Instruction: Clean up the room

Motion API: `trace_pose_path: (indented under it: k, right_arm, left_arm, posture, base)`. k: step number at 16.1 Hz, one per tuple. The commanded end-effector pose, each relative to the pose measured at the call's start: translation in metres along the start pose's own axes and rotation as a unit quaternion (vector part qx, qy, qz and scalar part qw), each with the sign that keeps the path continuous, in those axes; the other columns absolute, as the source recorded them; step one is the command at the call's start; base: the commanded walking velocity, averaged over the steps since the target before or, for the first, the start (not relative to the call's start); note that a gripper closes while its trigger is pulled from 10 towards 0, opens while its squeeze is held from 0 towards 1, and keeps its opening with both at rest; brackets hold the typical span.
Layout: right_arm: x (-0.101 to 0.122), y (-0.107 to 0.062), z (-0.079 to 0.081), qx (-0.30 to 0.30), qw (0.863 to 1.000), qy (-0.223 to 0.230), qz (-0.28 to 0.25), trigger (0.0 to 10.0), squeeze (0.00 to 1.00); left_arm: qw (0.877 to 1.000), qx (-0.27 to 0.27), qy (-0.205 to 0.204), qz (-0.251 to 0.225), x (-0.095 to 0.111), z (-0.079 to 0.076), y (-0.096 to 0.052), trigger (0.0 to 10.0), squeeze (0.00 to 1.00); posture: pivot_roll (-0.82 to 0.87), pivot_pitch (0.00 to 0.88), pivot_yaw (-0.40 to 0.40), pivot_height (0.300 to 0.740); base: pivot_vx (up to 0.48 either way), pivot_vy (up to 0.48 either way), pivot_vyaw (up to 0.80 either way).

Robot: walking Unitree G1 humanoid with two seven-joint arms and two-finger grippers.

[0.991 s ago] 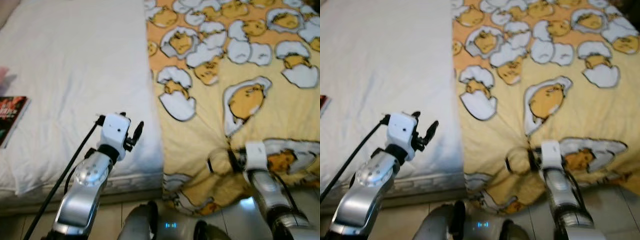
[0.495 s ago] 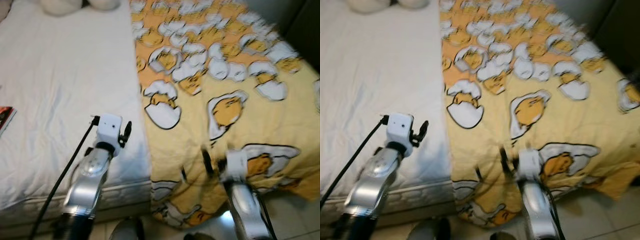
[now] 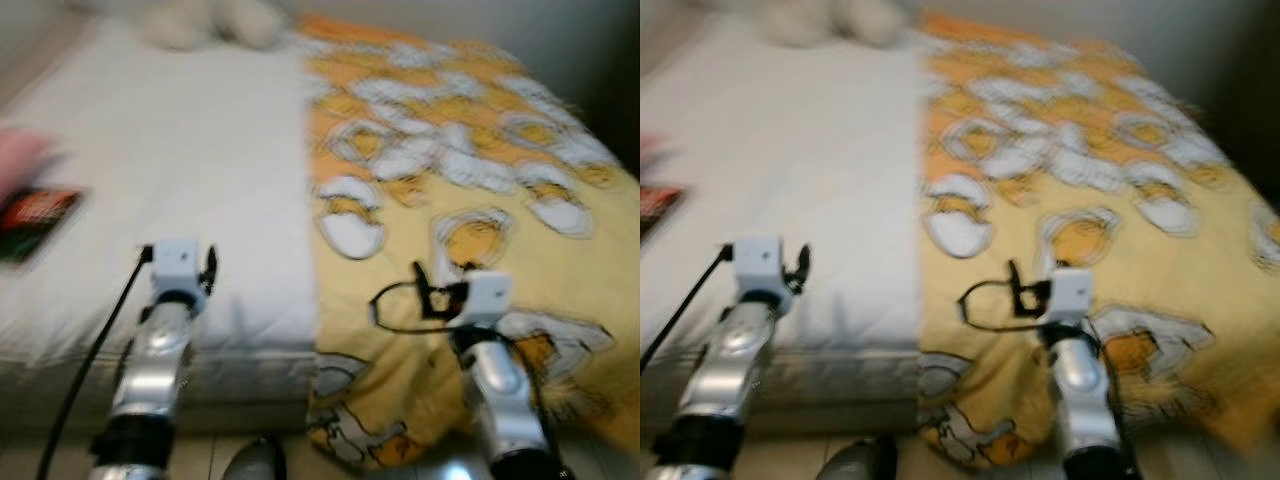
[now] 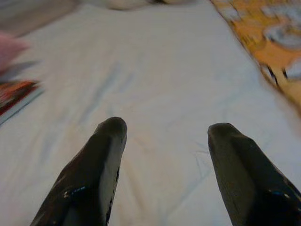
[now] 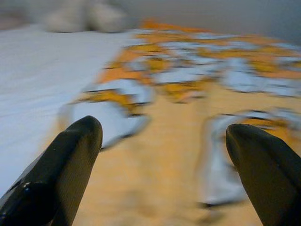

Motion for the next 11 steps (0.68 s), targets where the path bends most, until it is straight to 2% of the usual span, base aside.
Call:
trace_pose_path:
  k: [1, 2, 3, 6, 9, 10, 11]
  right_arm:
    - [0.004, -0.002, -0.003, 0.004, 1.0, -0.002, -0.01, 10.0, 1.0]
    - [0.004, -0.002, -0.003, 0.005, 1.0, -0.002, -0.009, 10.0, 1.0]
    - [0.002, -0.001, -0.002, 0.007, 1.0, 0.001, -0.006, 10.0, 1.0]
    - [0.006, 0.003, -0.008, 0.008, 1.0, 0.01, -0.006, 10.0, 1.0]
    - [0.003, 0.004, 0.0, 0.035, 0.999, 0.024, 0.001, 10.0, 1.0]
    - [-0.001, 0.004, 0.0, 0.034, 0.999, 0.031, 0.009, 10.0, 1.0]
    - [-0.008, 0.004, 0.003, 0.04, 0.998, 0.033, 0.027, 10.0, 1.0]
  left_arm:
    - [0.999, 0.007, -0.037, 0.013, -0.006, -0.001, -0.003, 10.0, 1.0]
    - [0.999, 0.01, -0.033, 0.011, -0.005, 0.0, -0.003, 10.0, 1.0]
    - [1.0, -0.003, 0.004, -0.016, 0.001, -0.002, -0.002, 10.0, 1.0]
    - [0.999, 0.012, -0.001, -0.03, 0.005, 0.001, 0.002, 10.0, 1.0]
    - [0.999, 0.007, -0.004, -0.042, 0.013, 0.002, 0.006, 10.0, 1.0]
    - [0.999, 0.006, 0.009, -0.044, 0.014, 0.002, 0.007, 10.0, 0.0]
    - [0.999, 0.016, 0.022, -0.047, 0.017, 0.004, 0.008, 10.0, 0.0]
  posture:
    - [0.12, 0.0, -0.035, 0.74]
    - [0.12, 0.0, -0.035, 0.74]
    - [0.12, 0.0, -0.037, 0.74]
    - [0.12, 0.0, -0.041, 0.74]
    - [0.13, 0.0, -0.042, 0.74]
    - [0.14, 0.0, -0.041, 0.74]
    - [0.14, 0.0, -0.041, 0.74]
  base:
    - [0.0, 0.0, 0.54]
    - [0.0, 0.0, 0.54]
    - [0.0, 0.0, 0.54]
    - [0.0, 0.0, 0.53]
    - [0.0, 0.0, 0.43]
    - [0.0, 0.0, 0.44]
    - [0.0, 0.292, 0.59]
Point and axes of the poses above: a point about 5 cm out from each wrist's last joint towards the gripper, its own y axis pointing out of the wrist towards the gripper, its own x axis along the axis of the wrist's last joint, z = x × y, the point moved 4 cm from there along y, pointing out of the wrist towards the gripper, and after that the axes turned 1 degree about y, right-handed, at the moved point
